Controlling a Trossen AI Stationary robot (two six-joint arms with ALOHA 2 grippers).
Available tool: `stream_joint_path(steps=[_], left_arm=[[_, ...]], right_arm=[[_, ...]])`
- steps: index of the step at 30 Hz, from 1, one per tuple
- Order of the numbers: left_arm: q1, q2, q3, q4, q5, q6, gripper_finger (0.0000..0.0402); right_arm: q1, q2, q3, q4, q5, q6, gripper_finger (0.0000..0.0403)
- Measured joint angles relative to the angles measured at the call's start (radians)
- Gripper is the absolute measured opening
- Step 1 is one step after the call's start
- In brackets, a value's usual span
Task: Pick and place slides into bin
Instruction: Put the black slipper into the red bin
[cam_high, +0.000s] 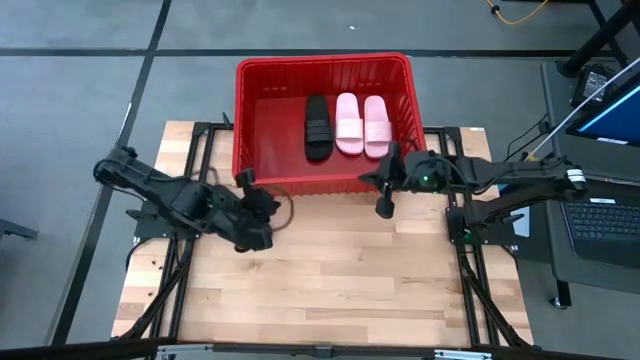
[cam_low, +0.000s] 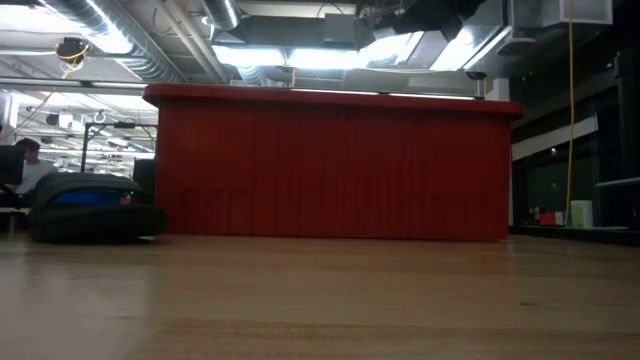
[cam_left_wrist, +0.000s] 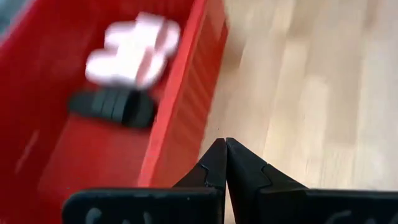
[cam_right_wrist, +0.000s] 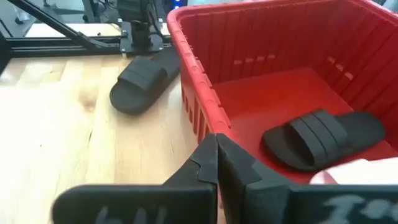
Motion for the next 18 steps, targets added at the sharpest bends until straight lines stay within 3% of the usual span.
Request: stream_joint_path(steps=[4,8,11,18], left_arm=[[-0.007,0.119,0.142,-0.27,0.091,-0.212,0.0002],[-0.007,0.219,0.24,-0.44,0.211,-0.395,0.0002],[-0.007,0.257,0.25,-0.424,0.278,-0.417,0.0001],[0.004,0.305,0.213,-0.433,0.299,-0.527,0.0003]], right_arm=[[0.001,-0.003,-0.03,0.049,-0.001,-0.002,0.0006],[0.0,-0.002,-0.039,0.097,-0.001,-0.005,0.0006],[0.0,-0.002,-0.043,0.116,-0.001,-0.028,0.0006],[0.0,-0.002,-0.043,0.118,-0.001,-0.035,0.0007]])
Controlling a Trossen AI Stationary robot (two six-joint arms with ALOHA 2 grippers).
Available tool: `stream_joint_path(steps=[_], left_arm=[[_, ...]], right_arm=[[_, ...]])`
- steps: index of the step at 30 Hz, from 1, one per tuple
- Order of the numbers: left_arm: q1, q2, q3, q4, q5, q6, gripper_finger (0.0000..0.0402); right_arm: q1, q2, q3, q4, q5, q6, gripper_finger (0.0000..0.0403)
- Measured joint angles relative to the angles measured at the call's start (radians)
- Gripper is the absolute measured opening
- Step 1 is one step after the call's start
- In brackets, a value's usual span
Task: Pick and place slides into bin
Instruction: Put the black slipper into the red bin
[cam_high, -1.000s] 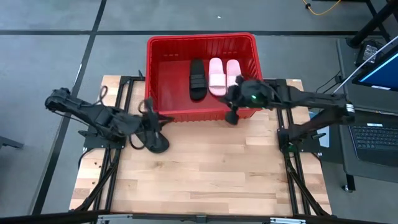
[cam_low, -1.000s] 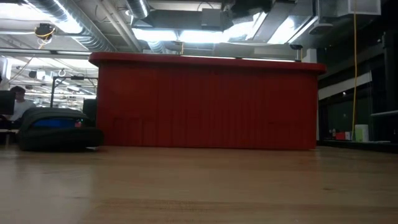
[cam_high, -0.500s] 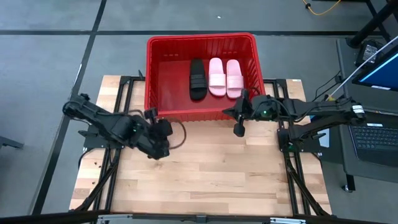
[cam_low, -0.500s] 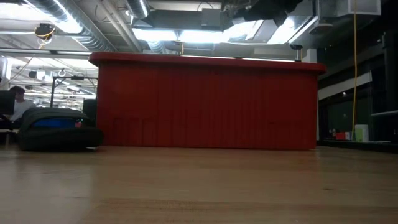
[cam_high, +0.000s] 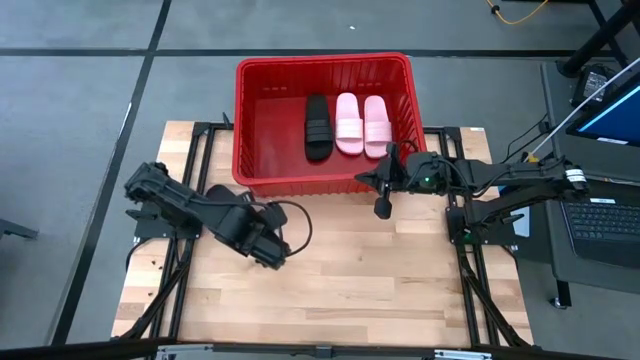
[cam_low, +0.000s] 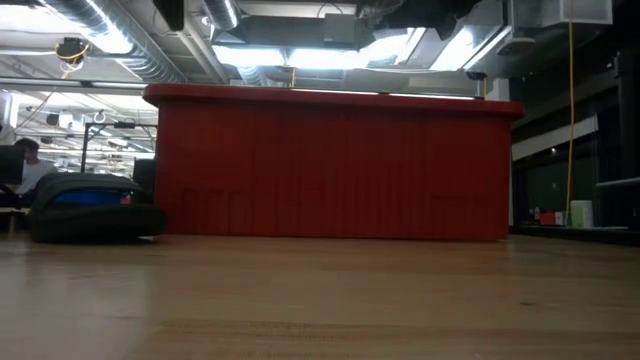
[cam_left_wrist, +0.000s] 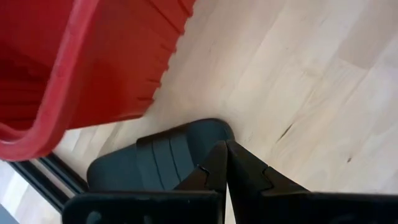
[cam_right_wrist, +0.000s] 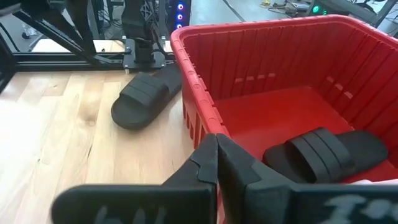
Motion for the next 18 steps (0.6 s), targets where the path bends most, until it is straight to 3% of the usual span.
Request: stream_joint_path(steps=[10,18], left_arm=[[0.002,0.042,-0.004,0.0,0.021,0.011,0.0008],[-0.005,0.042,-0.004,0.0,0.015,0.048,0.0056]], right_arm=[[0.0,0.0,0.0,-0.012,0.0,0.007,0.0007],[0.0,0.0,0.0,-0.016,-0.001,0.009,0.0007]])
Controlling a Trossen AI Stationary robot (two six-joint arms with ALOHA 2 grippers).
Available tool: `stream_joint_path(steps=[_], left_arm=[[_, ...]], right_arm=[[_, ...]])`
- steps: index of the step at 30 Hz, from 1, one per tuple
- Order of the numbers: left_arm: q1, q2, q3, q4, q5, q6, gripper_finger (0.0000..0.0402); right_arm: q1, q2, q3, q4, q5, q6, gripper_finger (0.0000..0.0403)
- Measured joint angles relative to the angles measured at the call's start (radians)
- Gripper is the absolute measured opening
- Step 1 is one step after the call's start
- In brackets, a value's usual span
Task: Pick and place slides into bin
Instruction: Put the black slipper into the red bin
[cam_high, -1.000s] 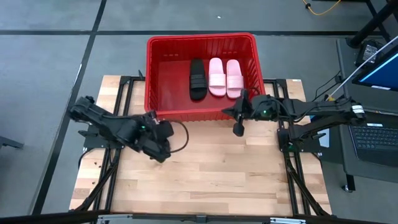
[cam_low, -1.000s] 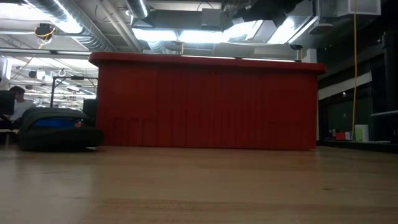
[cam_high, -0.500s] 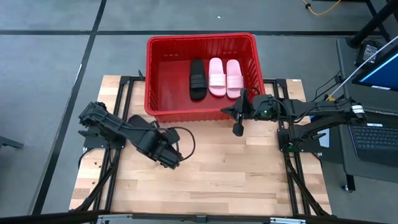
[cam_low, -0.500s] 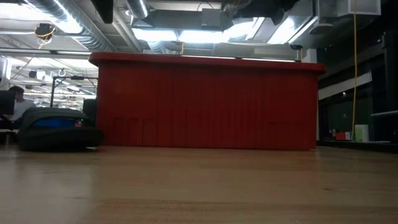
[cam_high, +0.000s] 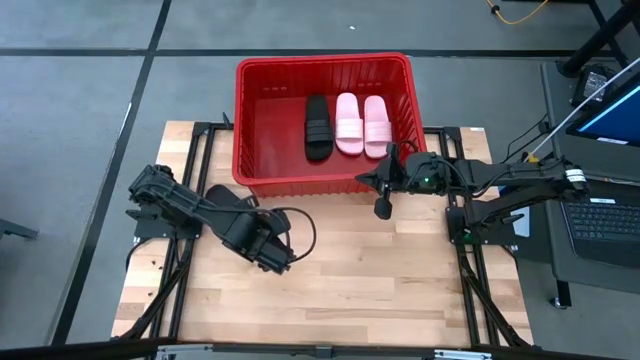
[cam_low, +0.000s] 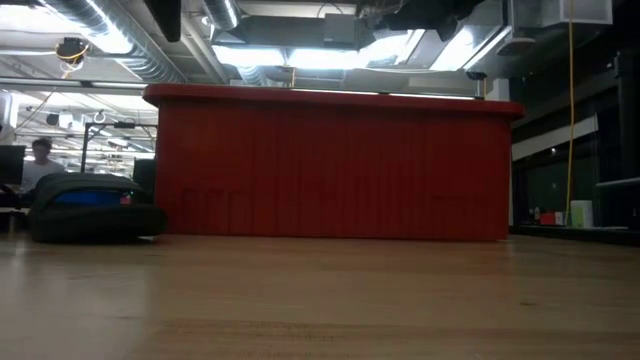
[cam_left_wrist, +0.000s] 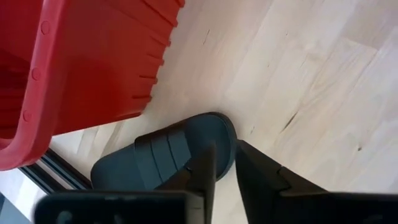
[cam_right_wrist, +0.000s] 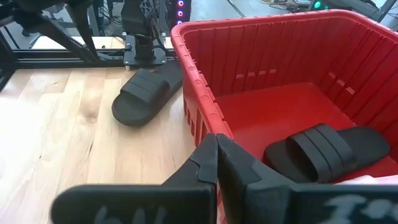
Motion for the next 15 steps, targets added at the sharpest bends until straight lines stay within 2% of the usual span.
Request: stream_joint_path(steps=[9,15], left_arm=[[0.005,0.003,0.0,0.0,0.047,-0.015,0.0132],[-0.004,0.028,-0.001,0.001,0.036,-0.021,0.0155]], right_arm=[[0.0,0.001,0.0,-0.003,0.0,0.024,0.0007],[0.0,0.001,0.0,-0.005,0.0,0.024,0.0007]])
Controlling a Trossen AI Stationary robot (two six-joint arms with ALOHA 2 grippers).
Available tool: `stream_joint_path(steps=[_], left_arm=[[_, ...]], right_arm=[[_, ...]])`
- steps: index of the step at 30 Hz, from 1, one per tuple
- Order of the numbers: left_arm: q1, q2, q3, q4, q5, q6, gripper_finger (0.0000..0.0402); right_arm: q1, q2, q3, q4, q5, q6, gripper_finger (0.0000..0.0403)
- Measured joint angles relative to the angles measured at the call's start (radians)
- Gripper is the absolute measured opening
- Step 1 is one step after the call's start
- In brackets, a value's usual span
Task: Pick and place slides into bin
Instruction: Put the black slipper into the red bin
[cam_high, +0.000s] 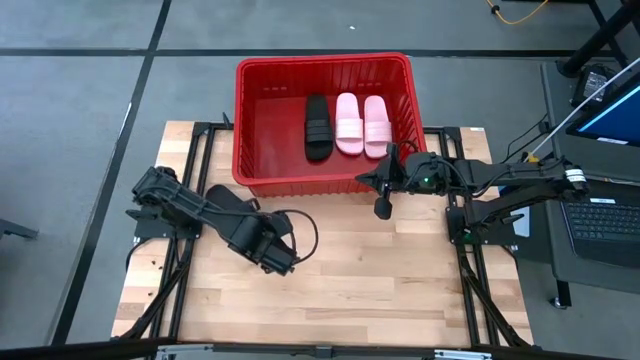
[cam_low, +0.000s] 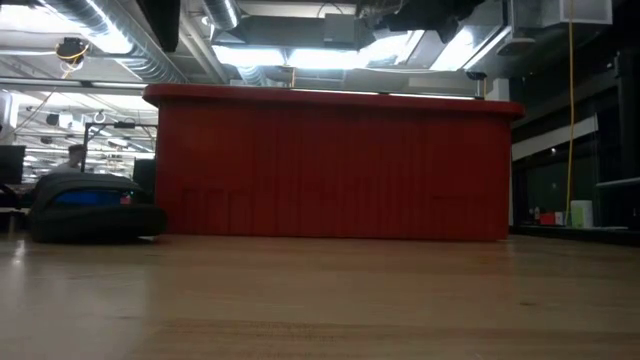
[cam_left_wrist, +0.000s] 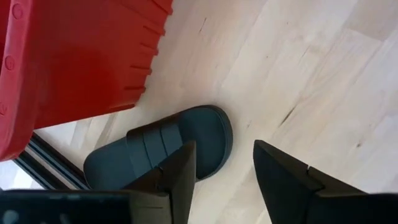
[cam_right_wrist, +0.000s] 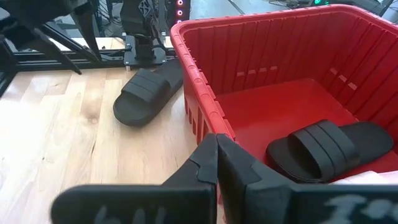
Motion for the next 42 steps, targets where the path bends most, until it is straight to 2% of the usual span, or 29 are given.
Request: stream_joint_path(steps=[5,10,17,20,25,28,34,39,42], left_arm=[[-0.027,0.036,0.0,0.0,-0.021,0.002,0.0155],[-0.022,0.084,0.0,0.0,-0.005,-0.112,0.0155],[-0.006,0.13,-0.007,0.002,0.022,-0.164,0.0155],[0.007,0.128,-0.066,0.0,0.047,-0.22,0.0155],[0.014,0.129,-0.223,-0.002,0.165,-0.296,0.0155],[0.011,0.13,-0.287,-0.002,0.185,-0.353,0.0155],[0.005,0.129,-0.324,0.028,0.148,-0.349,0.0153],[0.004,0.131,-0.325,0.041,0.042,-0.354,0.0152],[0.004,0.133,-0.327,0.046,0.02,-0.341,0.0152]], right_arm=[[0.0,0.005,0.0,-0.002,0.0,0.0,0.0007],[0.0,0.016,0.0,-0.005,-0.001,0.003,0.0007],[0.0,0.018,0.0,-0.006,-0.002,0.025,0.0007],[0.0,0.018,0.0,-0.009,-0.002,0.03,0.0007],[0.014,0.018,0.0,-0.015,-0.002,0.028,0.0007],[0.019,0.018,0.0,-0.015,-0.002,0.026,0.0007],[0.019,0.018,0.0,-0.015,-0.001,0.026,0.0007],[0.019,0.018,0.0,-0.015,-0.001,0.026,0.0007],[0.019,0.018,0.0,-0.014,-0.001,0.027,0.0007]])
